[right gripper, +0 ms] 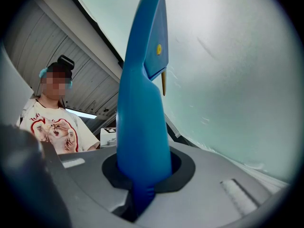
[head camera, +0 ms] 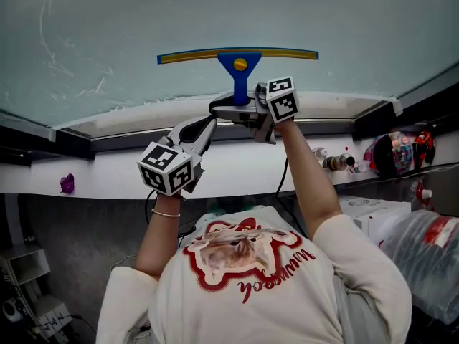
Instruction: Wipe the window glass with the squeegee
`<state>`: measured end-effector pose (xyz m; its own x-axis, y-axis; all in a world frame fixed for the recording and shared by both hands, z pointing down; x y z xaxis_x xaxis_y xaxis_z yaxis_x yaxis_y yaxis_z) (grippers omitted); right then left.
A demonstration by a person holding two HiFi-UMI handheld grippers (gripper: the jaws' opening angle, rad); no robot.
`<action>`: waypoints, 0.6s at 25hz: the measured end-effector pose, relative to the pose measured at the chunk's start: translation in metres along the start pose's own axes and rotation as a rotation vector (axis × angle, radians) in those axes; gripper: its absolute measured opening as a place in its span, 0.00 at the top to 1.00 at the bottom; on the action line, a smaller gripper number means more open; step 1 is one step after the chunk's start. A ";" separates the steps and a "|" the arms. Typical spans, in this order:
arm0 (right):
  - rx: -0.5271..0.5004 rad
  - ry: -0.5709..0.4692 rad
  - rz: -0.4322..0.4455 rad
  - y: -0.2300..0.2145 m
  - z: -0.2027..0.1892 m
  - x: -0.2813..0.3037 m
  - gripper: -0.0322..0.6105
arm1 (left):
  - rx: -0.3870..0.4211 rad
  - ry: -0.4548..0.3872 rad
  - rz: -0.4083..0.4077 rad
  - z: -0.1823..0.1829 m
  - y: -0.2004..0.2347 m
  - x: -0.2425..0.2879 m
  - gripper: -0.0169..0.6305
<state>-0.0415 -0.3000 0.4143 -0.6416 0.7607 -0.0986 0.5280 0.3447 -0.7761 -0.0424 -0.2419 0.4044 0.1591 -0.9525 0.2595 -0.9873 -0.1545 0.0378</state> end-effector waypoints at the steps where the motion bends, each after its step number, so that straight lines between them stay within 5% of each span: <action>1: 0.004 -0.001 0.001 -0.001 -0.001 0.000 0.87 | -0.003 0.002 0.000 -0.002 0.000 0.000 0.96; 15: 0.037 0.010 -0.021 -0.019 -0.017 -0.002 0.87 | -0.034 0.026 -0.005 -0.024 0.000 0.006 0.96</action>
<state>-0.0405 -0.2987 0.4400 -0.6466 0.7590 -0.0763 0.4935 0.3399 -0.8005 -0.0414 -0.2409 0.4287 0.1641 -0.9446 0.2843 -0.9861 -0.1495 0.0722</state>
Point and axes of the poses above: the fingertips, and each gripper's own axes: x forward along the fingers, y to its left, z out of its top, the point moved 3 cm from there along -x, backward along the fingers, and after that the axes turned 15 degrees about x, right-handed, at the moved point
